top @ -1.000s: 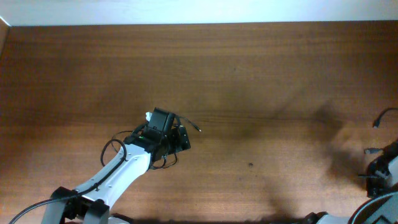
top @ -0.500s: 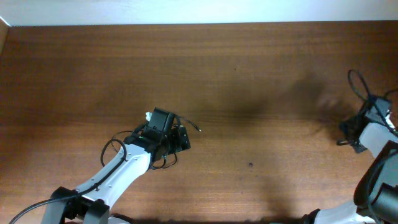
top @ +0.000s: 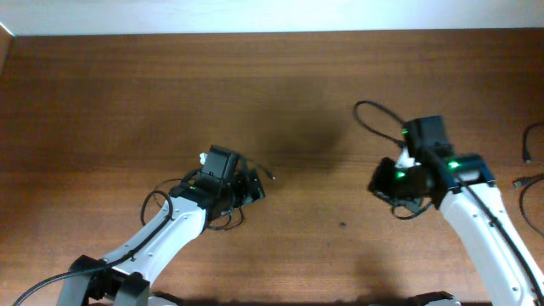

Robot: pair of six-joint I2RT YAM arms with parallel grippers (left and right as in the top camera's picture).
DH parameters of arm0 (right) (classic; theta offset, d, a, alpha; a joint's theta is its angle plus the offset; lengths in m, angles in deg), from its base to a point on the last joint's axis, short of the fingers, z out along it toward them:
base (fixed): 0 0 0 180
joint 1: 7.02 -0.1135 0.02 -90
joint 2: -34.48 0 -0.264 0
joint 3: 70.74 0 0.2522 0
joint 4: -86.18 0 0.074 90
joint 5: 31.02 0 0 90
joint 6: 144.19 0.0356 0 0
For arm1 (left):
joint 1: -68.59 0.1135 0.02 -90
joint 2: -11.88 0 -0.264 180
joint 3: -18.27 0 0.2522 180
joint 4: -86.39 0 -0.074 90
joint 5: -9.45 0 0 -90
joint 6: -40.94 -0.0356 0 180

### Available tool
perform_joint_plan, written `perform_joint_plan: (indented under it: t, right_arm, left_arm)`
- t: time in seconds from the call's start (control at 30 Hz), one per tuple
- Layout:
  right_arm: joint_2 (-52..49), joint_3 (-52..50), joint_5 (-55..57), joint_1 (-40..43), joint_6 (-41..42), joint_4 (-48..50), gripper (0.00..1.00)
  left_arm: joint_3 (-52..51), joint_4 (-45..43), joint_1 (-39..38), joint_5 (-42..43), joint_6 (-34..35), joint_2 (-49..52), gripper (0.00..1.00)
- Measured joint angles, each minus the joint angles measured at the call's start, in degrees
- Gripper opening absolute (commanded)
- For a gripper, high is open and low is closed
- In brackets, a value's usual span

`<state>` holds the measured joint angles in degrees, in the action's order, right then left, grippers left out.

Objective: Untangle cables

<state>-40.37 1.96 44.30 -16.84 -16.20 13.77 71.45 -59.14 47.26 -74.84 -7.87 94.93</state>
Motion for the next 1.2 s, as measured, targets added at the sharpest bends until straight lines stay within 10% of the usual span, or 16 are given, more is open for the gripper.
perform_joint_plan:
  t: [0.3,0.53,0.77,0.93,1.03,1.2]
  right_arm:
    - [0.0,0.0,-2.8,-8.9,1.3,-1.4,0.04]
    - [0.0,0.0,2.4,-9.0,1.0,-2.0,0.49]
    - [-2.3,0.0,6.3,-9.0,1.2,-0.1,0.65]
    - [-5.0,0.0,6.0,-9.0,1.2,2.7,0.78]
    - [-5.8,0.0,6.0,-9.0,1.2,7.0,0.82]
    - [-5.9,0.0,6.0,-9.0,1.2,7.8,0.87]
  left_arm:
    - [-0.1,-1.5,0.0,4.8,7.5,0.0,0.99]
    - [-0.1,-1.5,0.0,4.8,7.7,0.0,0.99]
    - [-0.4,-6.1,0.0,5.5,8.4,0.0,0.99]
    - [7.3,-3.8,1.2,24.4,1.2,-2.8,0.99]
    - [23.7,27.6,1.3,7.3,-2.3,-14.3,0.99]
    - [29.0,28.4,1.4,-10.1,-2.6,-21.4,0.99]
